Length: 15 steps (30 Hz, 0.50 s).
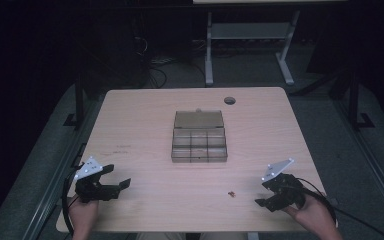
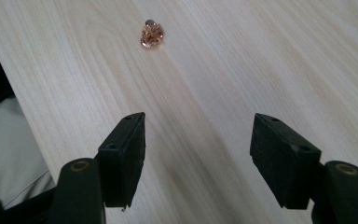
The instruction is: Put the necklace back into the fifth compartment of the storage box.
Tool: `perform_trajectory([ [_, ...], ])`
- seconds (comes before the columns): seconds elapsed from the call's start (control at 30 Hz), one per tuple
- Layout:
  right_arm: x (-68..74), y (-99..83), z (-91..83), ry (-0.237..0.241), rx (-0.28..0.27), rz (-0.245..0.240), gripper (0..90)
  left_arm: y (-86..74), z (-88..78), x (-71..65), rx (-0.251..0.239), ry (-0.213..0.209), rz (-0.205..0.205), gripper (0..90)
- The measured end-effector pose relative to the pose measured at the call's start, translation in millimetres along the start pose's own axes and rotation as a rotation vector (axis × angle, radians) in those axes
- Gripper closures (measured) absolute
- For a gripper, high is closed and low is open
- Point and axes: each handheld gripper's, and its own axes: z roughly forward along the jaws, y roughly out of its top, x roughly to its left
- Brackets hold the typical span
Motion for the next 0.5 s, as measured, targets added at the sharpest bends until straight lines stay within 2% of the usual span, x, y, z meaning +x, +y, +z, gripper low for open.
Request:
perform_trajectory([
  [0.5, 5.6, 19.3, 10.9, 0.019, 0.029, -0.066, 35.2, -0.6, -0.8, 0.4, -0.007, 0.0, -0.009, 13.0],
])
